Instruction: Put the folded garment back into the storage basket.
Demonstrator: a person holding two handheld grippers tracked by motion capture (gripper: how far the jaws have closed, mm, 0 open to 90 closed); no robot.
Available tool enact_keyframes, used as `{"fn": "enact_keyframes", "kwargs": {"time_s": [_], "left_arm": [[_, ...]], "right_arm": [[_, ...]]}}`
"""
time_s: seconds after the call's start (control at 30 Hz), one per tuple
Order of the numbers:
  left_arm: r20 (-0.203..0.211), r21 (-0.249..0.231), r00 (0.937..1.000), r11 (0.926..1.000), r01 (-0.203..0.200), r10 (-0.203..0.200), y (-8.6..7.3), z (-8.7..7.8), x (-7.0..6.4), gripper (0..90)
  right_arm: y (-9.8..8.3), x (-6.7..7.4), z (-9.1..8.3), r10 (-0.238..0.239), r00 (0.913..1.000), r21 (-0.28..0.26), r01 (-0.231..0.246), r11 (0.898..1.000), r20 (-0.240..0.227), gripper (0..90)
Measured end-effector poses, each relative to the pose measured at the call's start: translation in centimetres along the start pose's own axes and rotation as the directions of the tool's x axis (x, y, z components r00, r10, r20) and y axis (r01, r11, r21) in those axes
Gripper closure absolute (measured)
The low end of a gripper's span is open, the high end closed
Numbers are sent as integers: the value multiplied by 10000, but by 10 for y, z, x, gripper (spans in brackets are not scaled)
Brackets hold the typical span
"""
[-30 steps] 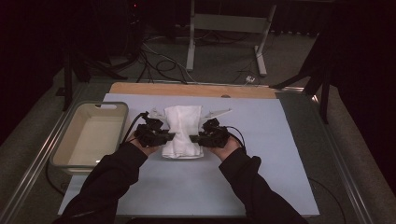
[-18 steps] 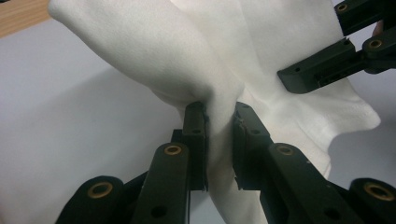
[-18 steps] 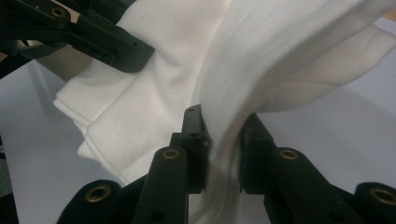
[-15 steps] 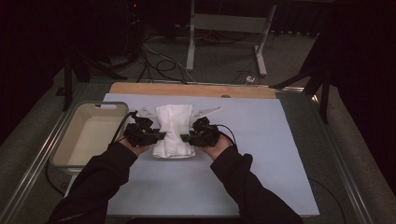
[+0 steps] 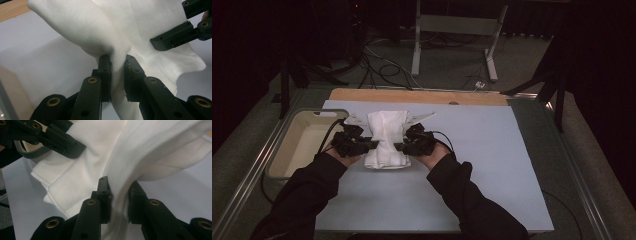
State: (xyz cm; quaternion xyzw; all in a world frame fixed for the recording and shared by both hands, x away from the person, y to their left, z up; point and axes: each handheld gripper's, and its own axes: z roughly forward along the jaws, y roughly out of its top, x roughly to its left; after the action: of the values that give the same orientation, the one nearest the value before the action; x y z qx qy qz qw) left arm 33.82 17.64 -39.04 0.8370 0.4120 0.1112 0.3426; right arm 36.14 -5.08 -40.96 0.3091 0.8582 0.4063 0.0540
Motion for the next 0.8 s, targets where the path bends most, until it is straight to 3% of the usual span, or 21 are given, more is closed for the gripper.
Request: {"fn": "enact_keyframes", "kwargs": {"time_s": [0.8], "left_arm": [[-393,118,9991,9998,179,-174,-18,-31,24,774]], "right_arm": [[26,30,25,-342,9988,-30,341,9994,-359,758]]}}
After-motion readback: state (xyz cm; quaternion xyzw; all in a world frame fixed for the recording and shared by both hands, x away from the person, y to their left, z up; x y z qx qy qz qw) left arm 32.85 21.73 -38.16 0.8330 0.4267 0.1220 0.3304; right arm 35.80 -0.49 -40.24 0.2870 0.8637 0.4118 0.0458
